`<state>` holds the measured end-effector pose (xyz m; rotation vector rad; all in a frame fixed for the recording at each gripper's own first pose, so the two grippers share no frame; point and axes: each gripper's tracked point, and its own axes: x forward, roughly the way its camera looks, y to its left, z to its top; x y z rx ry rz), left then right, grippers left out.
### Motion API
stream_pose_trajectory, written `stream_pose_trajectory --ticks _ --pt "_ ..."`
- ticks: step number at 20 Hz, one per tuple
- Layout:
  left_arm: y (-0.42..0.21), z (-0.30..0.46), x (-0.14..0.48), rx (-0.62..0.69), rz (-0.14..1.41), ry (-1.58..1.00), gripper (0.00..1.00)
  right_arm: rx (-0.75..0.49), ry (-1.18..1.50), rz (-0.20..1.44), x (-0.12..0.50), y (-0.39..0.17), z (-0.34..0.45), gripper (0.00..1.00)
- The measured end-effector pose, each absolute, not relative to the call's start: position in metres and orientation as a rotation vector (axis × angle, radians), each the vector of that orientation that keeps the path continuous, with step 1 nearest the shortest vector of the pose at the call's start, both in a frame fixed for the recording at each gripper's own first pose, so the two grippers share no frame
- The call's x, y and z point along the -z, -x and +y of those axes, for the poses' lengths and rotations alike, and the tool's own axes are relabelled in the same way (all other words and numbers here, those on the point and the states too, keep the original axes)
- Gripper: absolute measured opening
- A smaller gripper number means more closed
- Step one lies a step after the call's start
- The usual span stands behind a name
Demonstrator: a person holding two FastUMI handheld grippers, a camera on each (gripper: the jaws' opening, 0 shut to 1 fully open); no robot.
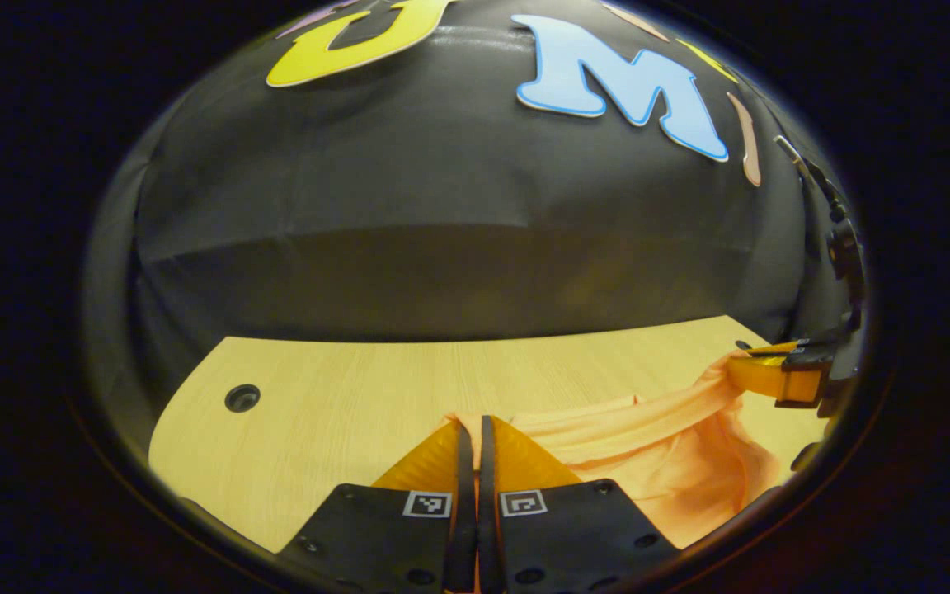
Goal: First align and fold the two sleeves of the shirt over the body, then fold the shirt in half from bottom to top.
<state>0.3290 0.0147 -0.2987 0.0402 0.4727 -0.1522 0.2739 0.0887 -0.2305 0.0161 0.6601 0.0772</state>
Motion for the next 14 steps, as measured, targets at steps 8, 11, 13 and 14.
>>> stream_pose_trajectory --ticks 8,11,13,14 --pt "-0.317 0.022 0.303 0.114 0.494 -0.077 0.18 -0.107 0.026 0.668 0.233 -0.255 0.092 0.25" --pt "-0.302 0.022 0.289 0.111 0.480 -0.105 0.40 -0.098 0.005 0.653 0.224 -0.245 0.087 0.47" --pt "-0.290 0.018 0.272 0.119 0.457 -0.094 0.60 -0.102 -0.037 0.635 0.213 -0.235 0.084 0.65" --pt "-0.282 0.010 0.264 0.133 0.446 -0.075 0.65 -0.100 -0.048 0.622 0.205 -0.230 0.081 0.69"
